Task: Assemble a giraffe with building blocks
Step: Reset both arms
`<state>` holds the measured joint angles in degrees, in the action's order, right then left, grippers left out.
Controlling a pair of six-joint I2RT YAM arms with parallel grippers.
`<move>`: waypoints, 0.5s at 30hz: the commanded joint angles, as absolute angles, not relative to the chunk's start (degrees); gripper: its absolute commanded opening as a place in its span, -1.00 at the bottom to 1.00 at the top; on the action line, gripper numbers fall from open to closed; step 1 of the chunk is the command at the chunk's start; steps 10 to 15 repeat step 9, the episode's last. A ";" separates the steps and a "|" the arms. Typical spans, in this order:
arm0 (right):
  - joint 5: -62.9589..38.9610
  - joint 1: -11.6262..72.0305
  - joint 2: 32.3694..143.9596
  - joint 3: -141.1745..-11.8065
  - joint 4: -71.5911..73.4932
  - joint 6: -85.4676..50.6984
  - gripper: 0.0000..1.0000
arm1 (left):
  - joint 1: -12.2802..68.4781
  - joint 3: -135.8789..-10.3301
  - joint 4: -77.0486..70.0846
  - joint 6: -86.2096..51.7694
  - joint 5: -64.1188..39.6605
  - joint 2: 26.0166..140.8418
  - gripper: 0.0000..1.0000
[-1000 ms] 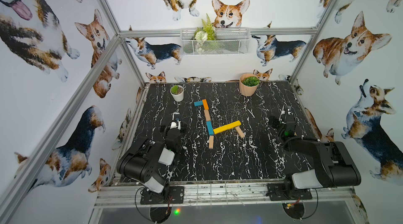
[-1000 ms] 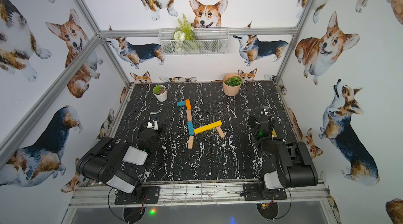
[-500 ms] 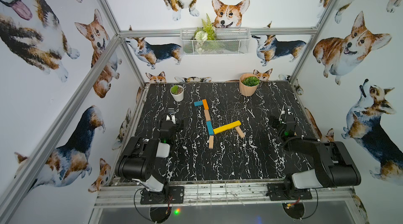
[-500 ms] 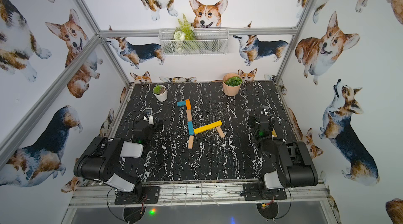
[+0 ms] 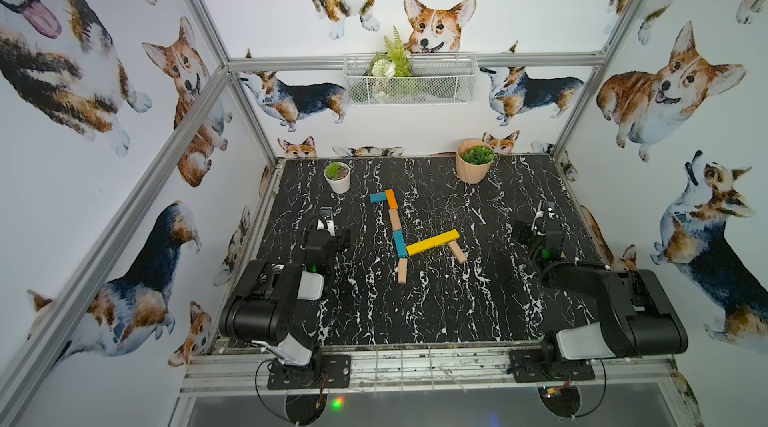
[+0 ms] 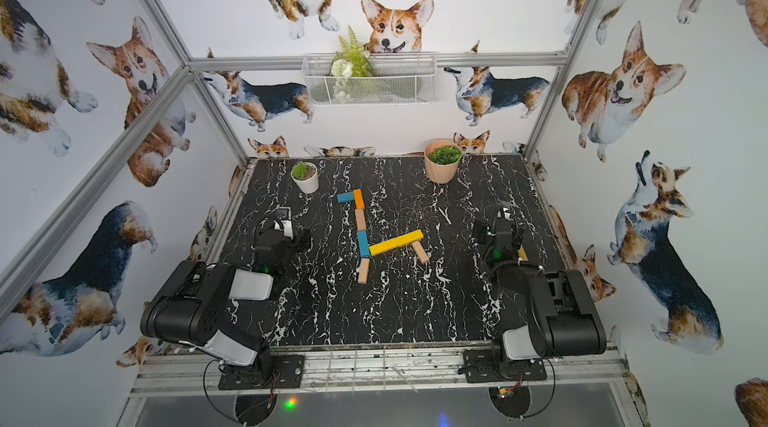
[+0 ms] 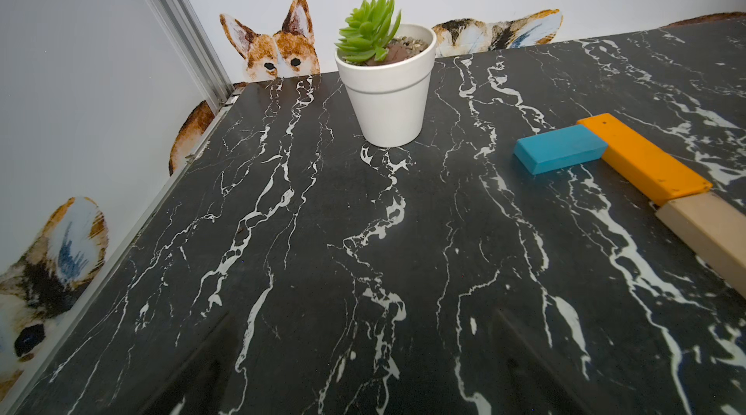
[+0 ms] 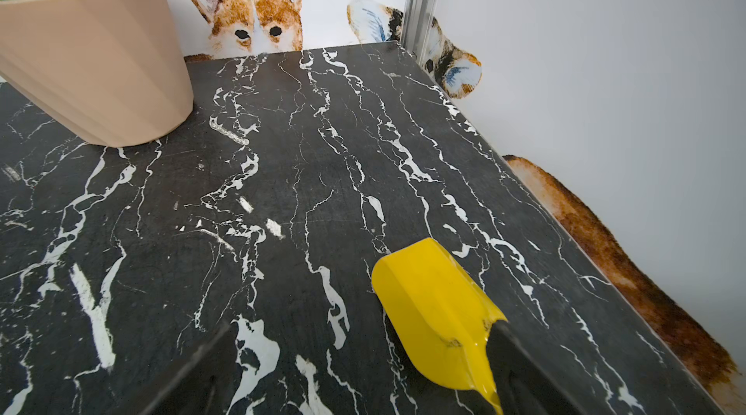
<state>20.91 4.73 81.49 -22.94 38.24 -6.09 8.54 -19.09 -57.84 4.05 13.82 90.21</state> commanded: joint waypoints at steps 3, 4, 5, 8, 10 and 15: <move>20.66 4.66 81.50 -23.29 38.67 -5.62 1.00 | 8.35 -19.85 -57.62 3.70 13.38 90.13 1.00; 20.74 4.70 81.54 -23.20 38.67 -5.62 1.00 | 8.35 -19.75 -57.82 3.69 13.51 90.17 1.00; 20.74 4.69 81.49 -23.25 38.69 -5.62 1.00 | 8.42 -19.47 -58.46 3.71 13.99 90.24 1.00; 20.72 4.70 81.54 -23.23 38.67 -5.62 1.00 | 8.40 -19.86 -57.61 3.51 13.98 90.17 1.00; 20.74 4.70 81.49 -23.28 38.67 -5.61 1.00 | 8.36 -19.84 -57.73 3.46 13.97 90.16 1.00; 20.74 4.70 81.49 -23.28 38.67 -5.61 1.00 | 8.36 -19.84 -57.73 3.46 13.97 90.16 1.00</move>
